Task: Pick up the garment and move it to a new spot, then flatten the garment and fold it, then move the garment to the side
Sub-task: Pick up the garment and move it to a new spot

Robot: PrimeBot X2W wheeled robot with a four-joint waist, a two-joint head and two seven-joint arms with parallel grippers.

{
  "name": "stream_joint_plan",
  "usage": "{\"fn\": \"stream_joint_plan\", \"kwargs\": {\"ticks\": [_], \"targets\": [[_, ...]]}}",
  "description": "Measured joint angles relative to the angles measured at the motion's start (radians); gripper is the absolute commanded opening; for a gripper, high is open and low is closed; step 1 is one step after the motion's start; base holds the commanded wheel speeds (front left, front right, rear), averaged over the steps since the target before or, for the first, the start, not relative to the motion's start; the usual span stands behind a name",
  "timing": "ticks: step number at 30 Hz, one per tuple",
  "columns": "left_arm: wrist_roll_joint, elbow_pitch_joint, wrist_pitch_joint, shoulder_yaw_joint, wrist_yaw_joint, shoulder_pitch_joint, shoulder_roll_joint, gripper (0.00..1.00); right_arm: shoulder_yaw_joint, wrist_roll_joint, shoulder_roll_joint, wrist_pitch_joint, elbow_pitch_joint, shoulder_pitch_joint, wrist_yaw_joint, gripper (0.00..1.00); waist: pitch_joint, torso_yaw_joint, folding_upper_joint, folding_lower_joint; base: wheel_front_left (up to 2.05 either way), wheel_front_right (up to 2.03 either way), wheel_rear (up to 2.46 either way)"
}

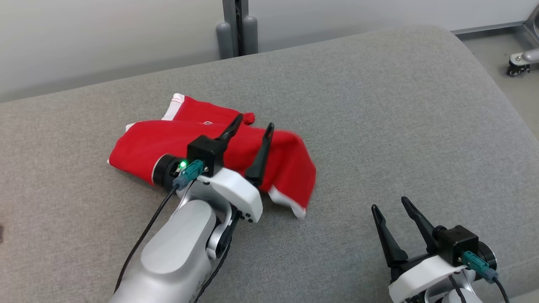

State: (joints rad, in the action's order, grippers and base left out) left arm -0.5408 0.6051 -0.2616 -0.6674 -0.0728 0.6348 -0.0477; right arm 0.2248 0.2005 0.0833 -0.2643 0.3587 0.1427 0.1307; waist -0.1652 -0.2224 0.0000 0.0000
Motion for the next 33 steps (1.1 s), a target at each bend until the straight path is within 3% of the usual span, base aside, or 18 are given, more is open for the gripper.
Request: {"fn": "stream_joint_plan", "kwargs": {"ticks": [14, 22, 33], "targets": [[0.203, -0.165, -0.002, 0.286, -0.049, -0.329, -0.049, 1.0, -0.015, -0.008, 0.004, 0.0, -0.02, -0.045, 0.0, 1.0, 0.089, 0.042, 0.0, 0.0, 0.0, 0.0, 0.0], [0.268, -0.225, -0.002, 0.456, -0.052, -0.494, -0.058, 1.0, -0.025, -0.011, 0.003, 0.0, -0.021, -0.073, 0.0, 1.0, 0.136, 0.086, 0.0, 0.0, 0.0, 0.0, 0.0], [0.366, -0.32, -0.002, 0.595, -0.039, -0.665, -0.032, 1.0, -0.02, -0.011, 0.001, 0.0, -0.019, -0.099, 0.0, 1.0, 0.171, 0.128, 0.0001, 0.0, 0.0, 0.0, 0.0]]}}
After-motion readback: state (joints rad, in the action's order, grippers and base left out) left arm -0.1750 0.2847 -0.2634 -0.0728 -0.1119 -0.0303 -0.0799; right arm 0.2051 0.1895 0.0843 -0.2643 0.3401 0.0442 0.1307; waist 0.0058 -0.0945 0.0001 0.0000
